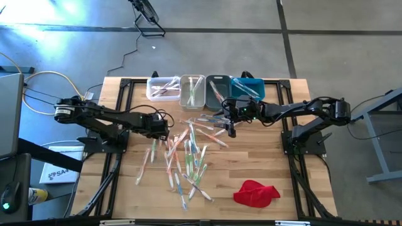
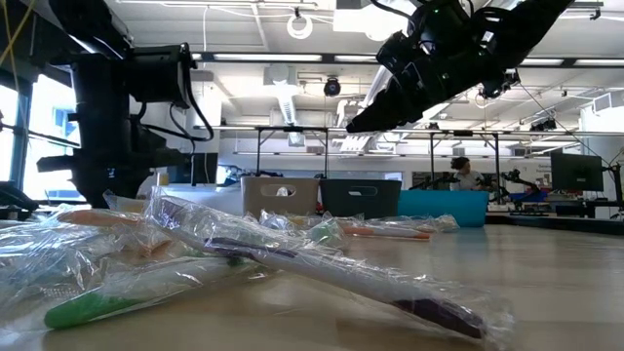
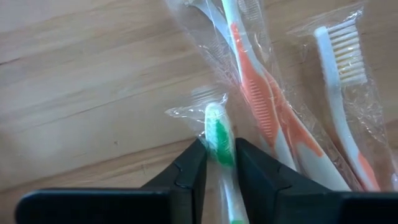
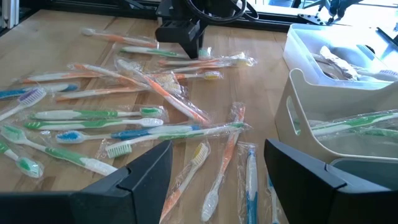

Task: Pick & Place Toothbrushes
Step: Put the green toothbrush into the gray bin

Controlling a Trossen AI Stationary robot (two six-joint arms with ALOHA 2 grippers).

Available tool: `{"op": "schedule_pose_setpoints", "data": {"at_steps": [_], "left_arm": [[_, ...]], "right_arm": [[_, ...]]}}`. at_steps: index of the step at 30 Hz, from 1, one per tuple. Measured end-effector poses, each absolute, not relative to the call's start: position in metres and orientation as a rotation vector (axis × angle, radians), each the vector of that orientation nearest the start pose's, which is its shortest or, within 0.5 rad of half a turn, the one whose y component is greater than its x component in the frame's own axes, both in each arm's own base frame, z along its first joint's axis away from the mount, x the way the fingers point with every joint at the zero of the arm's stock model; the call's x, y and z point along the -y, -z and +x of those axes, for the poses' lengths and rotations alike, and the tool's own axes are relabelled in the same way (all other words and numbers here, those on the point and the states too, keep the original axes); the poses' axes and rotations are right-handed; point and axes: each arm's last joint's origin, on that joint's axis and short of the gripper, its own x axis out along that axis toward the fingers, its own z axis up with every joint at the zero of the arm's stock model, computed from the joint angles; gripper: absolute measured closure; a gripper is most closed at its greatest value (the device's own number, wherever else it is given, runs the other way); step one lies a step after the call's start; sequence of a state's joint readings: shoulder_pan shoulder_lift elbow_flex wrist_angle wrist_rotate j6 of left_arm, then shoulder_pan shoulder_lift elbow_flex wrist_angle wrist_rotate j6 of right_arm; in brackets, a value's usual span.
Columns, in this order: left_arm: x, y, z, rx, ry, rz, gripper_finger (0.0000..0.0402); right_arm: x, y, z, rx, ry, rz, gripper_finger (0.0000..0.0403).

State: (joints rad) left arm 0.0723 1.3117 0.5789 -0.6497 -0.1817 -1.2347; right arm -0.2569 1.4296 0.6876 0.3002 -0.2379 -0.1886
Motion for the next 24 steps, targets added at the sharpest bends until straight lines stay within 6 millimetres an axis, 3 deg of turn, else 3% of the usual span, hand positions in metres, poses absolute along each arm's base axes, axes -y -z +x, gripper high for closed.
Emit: {"op": "schedule_pose_setpoints", "data": {"at_steps": [24], "left_arm": [[-0.019,-0.1451,0.1918,-1.085,-0.968,-0.87,0.0334]], "right_arm": [[0.0672,-0.2021,0.2826,-0.433,-0.022,-0.076,0.0156]]}}
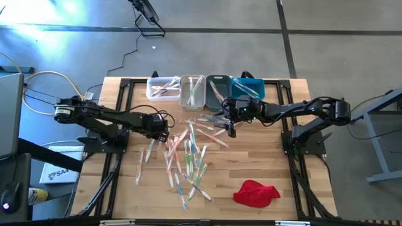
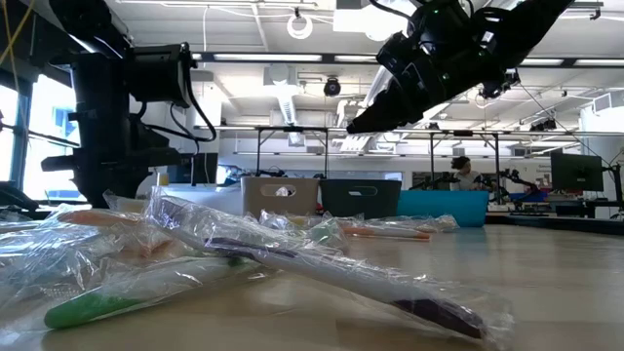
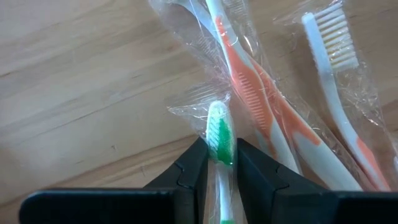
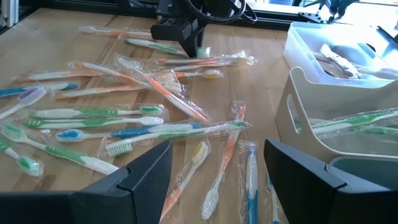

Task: Pick & Place Toothbrushes
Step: Put the green toothbrush into the gray bin

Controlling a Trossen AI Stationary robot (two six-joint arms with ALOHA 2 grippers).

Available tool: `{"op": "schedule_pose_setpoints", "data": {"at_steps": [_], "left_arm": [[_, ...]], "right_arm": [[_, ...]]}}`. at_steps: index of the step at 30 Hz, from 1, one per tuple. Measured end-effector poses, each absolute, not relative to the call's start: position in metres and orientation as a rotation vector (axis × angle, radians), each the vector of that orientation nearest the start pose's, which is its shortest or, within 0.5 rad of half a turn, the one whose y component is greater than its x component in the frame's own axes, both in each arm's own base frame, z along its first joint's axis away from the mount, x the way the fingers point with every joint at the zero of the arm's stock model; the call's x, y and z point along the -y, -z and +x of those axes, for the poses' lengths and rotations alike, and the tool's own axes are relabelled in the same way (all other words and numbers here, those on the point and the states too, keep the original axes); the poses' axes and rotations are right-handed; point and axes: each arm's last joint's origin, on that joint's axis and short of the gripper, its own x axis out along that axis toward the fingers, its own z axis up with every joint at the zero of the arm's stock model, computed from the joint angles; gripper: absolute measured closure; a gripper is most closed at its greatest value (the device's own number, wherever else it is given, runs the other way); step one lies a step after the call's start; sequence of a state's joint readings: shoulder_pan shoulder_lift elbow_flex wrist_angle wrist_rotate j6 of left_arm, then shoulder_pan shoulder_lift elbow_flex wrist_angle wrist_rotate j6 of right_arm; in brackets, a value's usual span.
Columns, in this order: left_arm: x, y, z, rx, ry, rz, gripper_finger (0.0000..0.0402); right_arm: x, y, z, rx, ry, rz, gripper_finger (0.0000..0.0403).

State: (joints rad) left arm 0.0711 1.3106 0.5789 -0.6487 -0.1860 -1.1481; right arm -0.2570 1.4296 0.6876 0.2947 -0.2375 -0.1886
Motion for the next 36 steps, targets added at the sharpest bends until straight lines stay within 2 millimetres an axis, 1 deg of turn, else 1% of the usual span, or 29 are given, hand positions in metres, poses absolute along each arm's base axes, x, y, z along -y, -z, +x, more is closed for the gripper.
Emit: {"op": "schedule_pose_setpoints", "data": {"at_steps": [6,11,16,21,26,32,36], "left_arm": [[-0.019,-0.149,0.195,-1.113,-0.909,-0.814,0.0334],[-0.02,-0.161,0.205,-1.091,-0.85,-0.78,0.0334],[-0.021,-0.178,0.215,-1.078,-0.793,-0.718,0.0334],[-0.023,-0.207,0.217,-1.119,-0.868,-0.63,0.0334],[-0.026,-0.241,0.221,-1.092,-0.914,-0.529,0.0334],[-0.03,-0.28,0.235,-0.964,-0.879,-0.358,0.0334],[-0.036,-0.301,0.242,-0.879,-0.871,-0.277,0.0334]], "right_arm": [[0.067,-0.202,0.283,-0.433,-0.021,-0.076,0.0156],[0.067,-0.202,0.283,-0.433,-0.021,-0.076,0.0156],[0.067,-0.202,0.283,-0.434,-0.018,-0.077,0.0156],[0.067,-0.202,0.283,-0.434,-0.019,-0.077,0.0156],[0.067,-0.202,0.283,-0.434,-0.018,-0.077,0.0156],[0.067,-0.202,0.283,-0.434,-0.019,-0.077,0.0156],[0.067,-0.202,0.283,-0.434,-0.019,-0.077,0.0156]]}}
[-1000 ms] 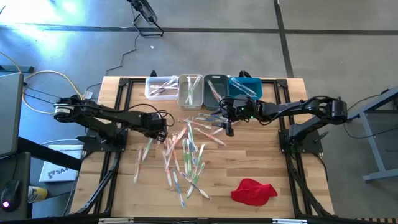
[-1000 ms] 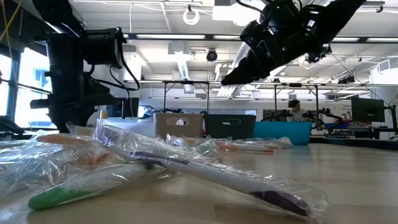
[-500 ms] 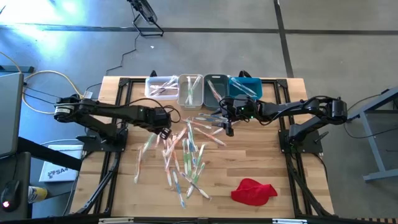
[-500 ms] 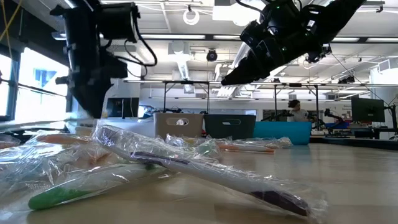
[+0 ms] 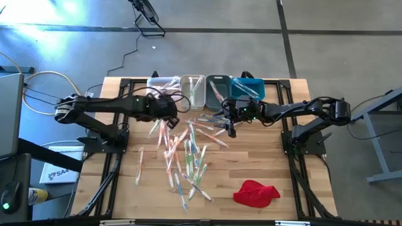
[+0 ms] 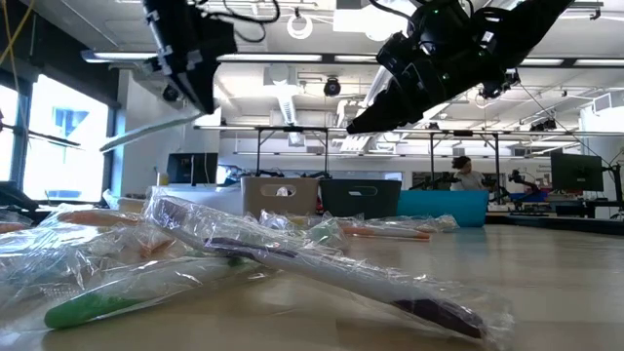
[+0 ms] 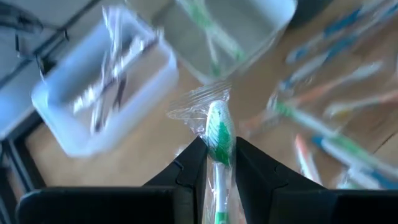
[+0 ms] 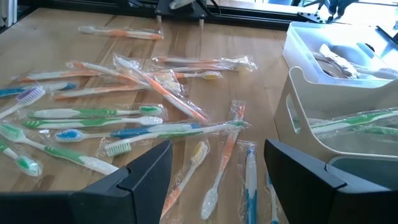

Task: Pick & Place Toothbrushes
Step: Put the green toothbrush into the gray bin

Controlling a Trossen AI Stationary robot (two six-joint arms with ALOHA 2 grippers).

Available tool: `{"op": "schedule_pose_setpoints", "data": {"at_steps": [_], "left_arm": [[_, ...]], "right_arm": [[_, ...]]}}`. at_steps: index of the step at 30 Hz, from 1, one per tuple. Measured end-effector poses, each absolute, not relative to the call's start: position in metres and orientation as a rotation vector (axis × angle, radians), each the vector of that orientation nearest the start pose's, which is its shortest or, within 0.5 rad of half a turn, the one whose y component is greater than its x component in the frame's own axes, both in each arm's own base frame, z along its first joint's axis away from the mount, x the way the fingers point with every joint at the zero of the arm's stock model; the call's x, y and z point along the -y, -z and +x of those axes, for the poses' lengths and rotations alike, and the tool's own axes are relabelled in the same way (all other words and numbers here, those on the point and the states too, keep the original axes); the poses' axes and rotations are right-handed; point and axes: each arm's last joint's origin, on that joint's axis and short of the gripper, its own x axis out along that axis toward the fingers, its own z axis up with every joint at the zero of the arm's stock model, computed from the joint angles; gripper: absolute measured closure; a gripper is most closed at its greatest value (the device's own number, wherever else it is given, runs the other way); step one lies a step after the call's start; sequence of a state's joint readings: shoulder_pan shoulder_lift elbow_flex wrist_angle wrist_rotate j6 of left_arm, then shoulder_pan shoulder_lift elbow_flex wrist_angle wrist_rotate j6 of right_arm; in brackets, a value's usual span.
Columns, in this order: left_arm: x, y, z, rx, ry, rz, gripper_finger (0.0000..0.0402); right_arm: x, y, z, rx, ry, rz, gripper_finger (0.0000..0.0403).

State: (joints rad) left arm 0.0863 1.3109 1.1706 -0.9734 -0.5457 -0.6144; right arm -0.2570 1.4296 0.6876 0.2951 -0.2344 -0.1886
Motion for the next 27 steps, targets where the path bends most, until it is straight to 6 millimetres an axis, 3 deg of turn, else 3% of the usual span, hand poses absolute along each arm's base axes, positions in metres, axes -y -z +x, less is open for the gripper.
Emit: {"op": "schedule_pose_setpoints", "data": {"at_steps": [19,27], "left_arm": [[-0.132,-0.344,0.253,-0.463,-0.719,-0.266,0.0334],[-0.165,-0.331,0.266,-0.401,-0.716,-0.295,0.0334]], "right_arm": [[0.067,-0.202,0.283,-0.434,-0.018,-0.077,0.0156],[0.067,-0.202,0.283,-0.433,-0.018,-0.077,0.0156]]}}
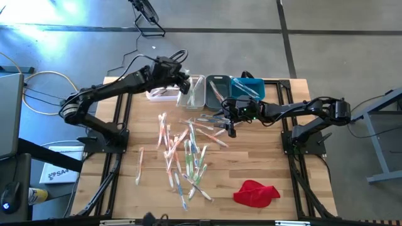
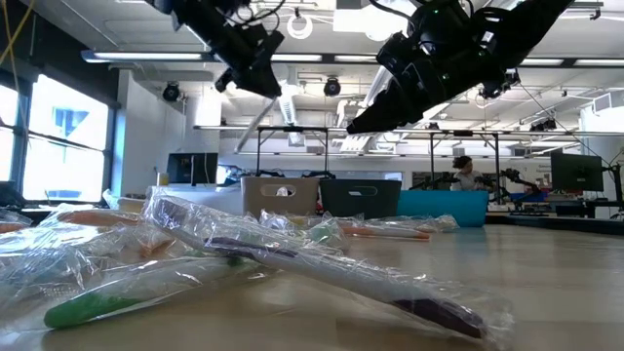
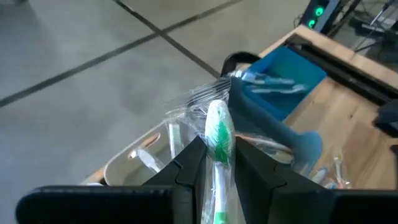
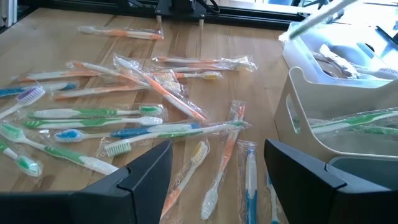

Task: Pick & Place Toothbrushes
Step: Put the green toothbrush into the gray bin

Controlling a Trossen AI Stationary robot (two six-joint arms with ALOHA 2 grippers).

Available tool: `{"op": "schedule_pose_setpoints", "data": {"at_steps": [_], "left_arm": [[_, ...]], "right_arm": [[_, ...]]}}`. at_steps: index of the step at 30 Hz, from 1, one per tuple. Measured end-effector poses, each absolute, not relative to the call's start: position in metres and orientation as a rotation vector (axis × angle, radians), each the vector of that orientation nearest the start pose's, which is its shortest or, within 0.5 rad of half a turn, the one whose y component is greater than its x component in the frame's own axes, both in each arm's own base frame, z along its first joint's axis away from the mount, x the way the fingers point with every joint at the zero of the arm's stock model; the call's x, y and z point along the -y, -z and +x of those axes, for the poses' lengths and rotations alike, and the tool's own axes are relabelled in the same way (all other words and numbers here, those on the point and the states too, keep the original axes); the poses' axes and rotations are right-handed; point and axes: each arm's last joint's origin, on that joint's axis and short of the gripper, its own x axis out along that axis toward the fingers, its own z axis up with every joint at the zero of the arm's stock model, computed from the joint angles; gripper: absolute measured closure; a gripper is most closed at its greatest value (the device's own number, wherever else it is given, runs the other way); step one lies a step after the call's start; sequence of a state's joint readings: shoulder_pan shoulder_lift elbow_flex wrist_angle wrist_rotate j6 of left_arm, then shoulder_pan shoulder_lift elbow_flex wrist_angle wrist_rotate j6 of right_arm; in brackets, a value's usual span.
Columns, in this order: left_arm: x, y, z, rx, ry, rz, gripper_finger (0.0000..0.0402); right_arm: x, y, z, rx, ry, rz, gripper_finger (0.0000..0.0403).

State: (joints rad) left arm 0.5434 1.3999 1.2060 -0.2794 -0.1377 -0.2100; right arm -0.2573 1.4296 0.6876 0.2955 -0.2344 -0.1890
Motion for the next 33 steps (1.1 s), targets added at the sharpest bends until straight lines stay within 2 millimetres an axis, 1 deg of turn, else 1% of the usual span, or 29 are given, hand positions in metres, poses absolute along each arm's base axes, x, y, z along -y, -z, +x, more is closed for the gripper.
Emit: {"op": "schedule_pose_setpoints", "data": {"at_steps": [3,7,11,17,21,29,33], "left_arm": [[-0.178,-0.318,0.273,-0.419,-0.737,-0.308,0.0334],[-0.195,-0.306,0.283,-0.377,-0.765,-0.33,0.0334],[-0.209,-0.296,0.291,-0.329,-0.746,-0.342,0.0334],[-0.226,-0.287,0.291,-0.295,-0.785,-0.389,0.0334],[-0.232,-0.278,0.292,-0.312,-0.808,-0.411,0.0334],[-0.239,-0.248,0.302,-0.386,-0.85,-0.466,0.0334],[-0.241,-0.241,0.304,-0.392,-0.862,-0.507,0.0334]], "right_arm": [[0.067,-0.202,0.283,-0.433,-0.018,-0.077,0.0156],[0.067,-0.202,0.283,-0.433,-0.019,-0.077,0.0156],[0.067,-0.202,0.283,-0.433,-0.019,-0.077,0.0156],[0.067,-0.202,0.283,-0.433,-0.019,-0.077,0.0156],[0.067,-0.202,0.283,-0.433,-0.018,-0.077,0.0156],[0.067,-0.202,0.283,-0.434,-0.019,-0.077,0.0156],[0.067,-0.201,0.282,-0.441,-0.019,-0.076,0.0156]]}}
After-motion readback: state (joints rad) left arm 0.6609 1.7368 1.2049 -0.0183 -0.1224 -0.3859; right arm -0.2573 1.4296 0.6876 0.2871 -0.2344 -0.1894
